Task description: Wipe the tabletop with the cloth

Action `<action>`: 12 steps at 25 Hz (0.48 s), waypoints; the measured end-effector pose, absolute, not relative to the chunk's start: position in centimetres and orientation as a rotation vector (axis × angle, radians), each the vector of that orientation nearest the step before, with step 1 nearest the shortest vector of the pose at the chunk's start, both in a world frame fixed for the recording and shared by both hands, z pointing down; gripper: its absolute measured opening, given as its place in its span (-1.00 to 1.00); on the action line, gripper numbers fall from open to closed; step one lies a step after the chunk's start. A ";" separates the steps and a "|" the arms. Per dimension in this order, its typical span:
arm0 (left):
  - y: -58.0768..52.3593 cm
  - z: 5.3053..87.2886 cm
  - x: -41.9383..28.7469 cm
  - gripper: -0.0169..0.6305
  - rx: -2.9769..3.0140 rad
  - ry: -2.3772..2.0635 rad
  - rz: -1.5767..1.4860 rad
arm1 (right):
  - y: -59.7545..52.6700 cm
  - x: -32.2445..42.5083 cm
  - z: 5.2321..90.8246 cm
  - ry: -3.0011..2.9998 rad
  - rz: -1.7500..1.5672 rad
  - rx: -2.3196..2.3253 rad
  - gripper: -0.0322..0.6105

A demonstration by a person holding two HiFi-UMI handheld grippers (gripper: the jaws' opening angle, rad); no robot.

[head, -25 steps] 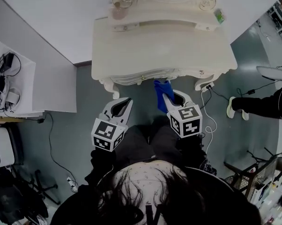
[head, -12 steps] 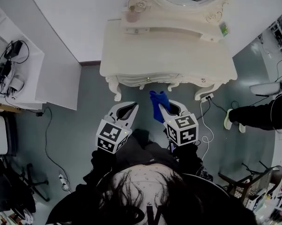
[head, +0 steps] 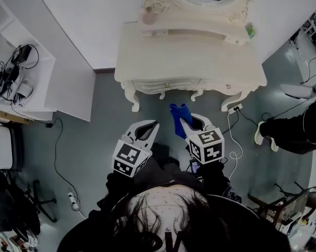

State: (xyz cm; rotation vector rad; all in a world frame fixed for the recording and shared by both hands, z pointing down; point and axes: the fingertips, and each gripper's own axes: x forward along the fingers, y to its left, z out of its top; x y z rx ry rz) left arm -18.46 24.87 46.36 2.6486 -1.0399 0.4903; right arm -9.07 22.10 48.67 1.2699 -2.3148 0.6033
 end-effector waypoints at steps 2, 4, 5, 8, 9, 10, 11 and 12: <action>25.6 46.4 -18.1 -0.94 2.643 -1.046 0.501 | 22.6 -8.7 48.6 -2.320 0.608 1.265 -0.67; 26.4 46.3 -17.9 -0.94 2.637 -1.056 0.500 | 23.2 -8.4 48.6 -2.324 0.608 1.259 -0.67; 26.8 46.3 -17.8 -0.94 2.634 -1.063 0.499 | 23.5 -8.3 48.5 -2.327 0.606 1.255 -0.67; 27.7 46.2 -17.6 -0.94 2.626 -1.083 0.496 | 24.3 -8.0 48.4 -2.336 0.600 1.242 -0.67; 28.1 46.2 -17.4 -0.94 2.623 -1.089 0.495 | 24.6 -7.9 48.4 -2.339 0.598 1.237 -0.67; 28.4 46.2 -17.3 -0.94 2.621 -1.094 0.495 | 24.9 -7.7 48.4 -2.342 0.596 1.232 -0.67; 28.6 46.2 -17.1 -0.94 2.619 -1.098 0.494 | 25.1 -7.5 48.3 -2.344 0.595 1.228 -0.67; 28.9 46.2 -16.8 -0.94 2.618 -1.102 0.494 | 25.4 -7.3 48.4 -2.346 0.594 1.225 -0.67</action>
